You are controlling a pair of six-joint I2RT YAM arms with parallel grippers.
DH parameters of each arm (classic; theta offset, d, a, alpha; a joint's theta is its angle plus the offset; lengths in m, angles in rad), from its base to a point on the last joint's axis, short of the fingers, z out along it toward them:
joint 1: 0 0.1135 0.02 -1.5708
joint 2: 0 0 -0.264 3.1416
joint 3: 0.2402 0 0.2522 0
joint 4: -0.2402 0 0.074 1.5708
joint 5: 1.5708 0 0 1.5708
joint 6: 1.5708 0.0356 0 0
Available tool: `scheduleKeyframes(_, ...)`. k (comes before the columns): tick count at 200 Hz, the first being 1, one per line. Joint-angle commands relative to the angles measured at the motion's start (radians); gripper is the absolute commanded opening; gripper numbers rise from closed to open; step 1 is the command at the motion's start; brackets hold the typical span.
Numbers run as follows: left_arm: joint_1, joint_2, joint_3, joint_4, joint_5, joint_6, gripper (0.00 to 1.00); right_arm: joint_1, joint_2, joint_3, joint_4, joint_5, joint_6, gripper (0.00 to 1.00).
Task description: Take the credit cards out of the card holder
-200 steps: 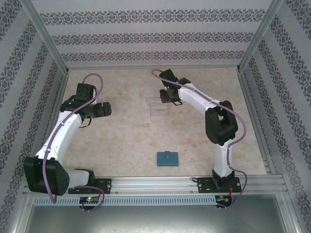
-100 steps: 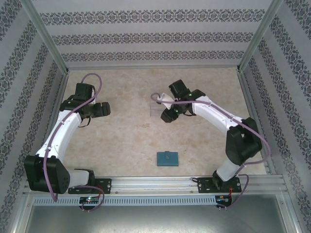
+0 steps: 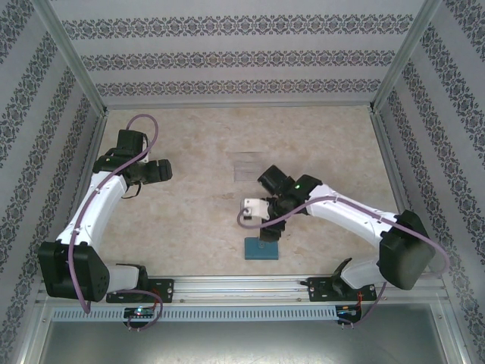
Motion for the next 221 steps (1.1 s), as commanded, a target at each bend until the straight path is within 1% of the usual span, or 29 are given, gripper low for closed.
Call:
scheduleKeyframes(1, 0.014, 0.003, 0.002, -0.007, 0.009, 0.022, 0.91, 0.054, 0.0, -0.05, -0.044, 0.042, 0.003, 0.79)
scheduleKeyframes(7, 0.013, 0.004, 0.002, -0.006, 0.008, 0.023, 0.9, 0.068, 0.003, -0.061, -0.039, 0.048, 0.009, 0.8)
scheduleKeyframes(11, 0.013, 0.004, 0.002, -0.006, 0.009, 0.024, 0.91, 0.077, 0.004, -0.069, -0.035, 0.051, 0.014, 0.86)
scheduleKeyframes(19, 0.012, 0.002, 0.002, -0.005, 0.007, 0.023, 0.91, 0.091, 0.005, -0.085, -0.017, 0.06, 0.025, 0.88)
scheduleKeyframes(22, 0.012, 0.002, 0.002, -0.005, 0.007, 0.024, 0.91, 0.095, 0.006, -0.091, -0.009, 0.062, 0.029, 0.96)
scheduleKeyframes(27, 0.012, 0.001, 0.0, -0.006, 0.007, 0.023, 0.91, 0.103, 0.009, -0.099, 0.003, 0.069, 0.034, 0.98)
scheduleKeyframes(56, 0.014, 0.001, 0.001, -0.007, 0.006, 0.023, 0.91, 0.138, 0.061, -0.118, 0.054, 0.128, 0.06, 0.98)
scheduleKeyframes(89, 0.014, -0.001, -0.002, -0.007, 0.008, 0.023, 0.91, 0.16, 0.132, -0.117, 0.105, 0.159, 0.07, 0.98)
scheduleKeyframes(154, 0.014, -0.001, -0.002, -0.006, 0.011, 0.022, 0.91, 0.177, 0.215, -0.116, 0.147, 0.128, 0.072, 0.98)
scheduleKeyframes(181, 0.014, -0.001, -0.001, -0.008, 0.008, 0.023, 0.92, 0.179, 0.228, -0.111, 0.147, 0.114, 0.083, 0.93)
scheduleKeyframes(221, 0.015, -0.004, -0.002, -0.007, 0.007, 0.022, 0.92, 0.183, 0.186, -0.107, 0.165, 0.087, 0.107, 0.86)
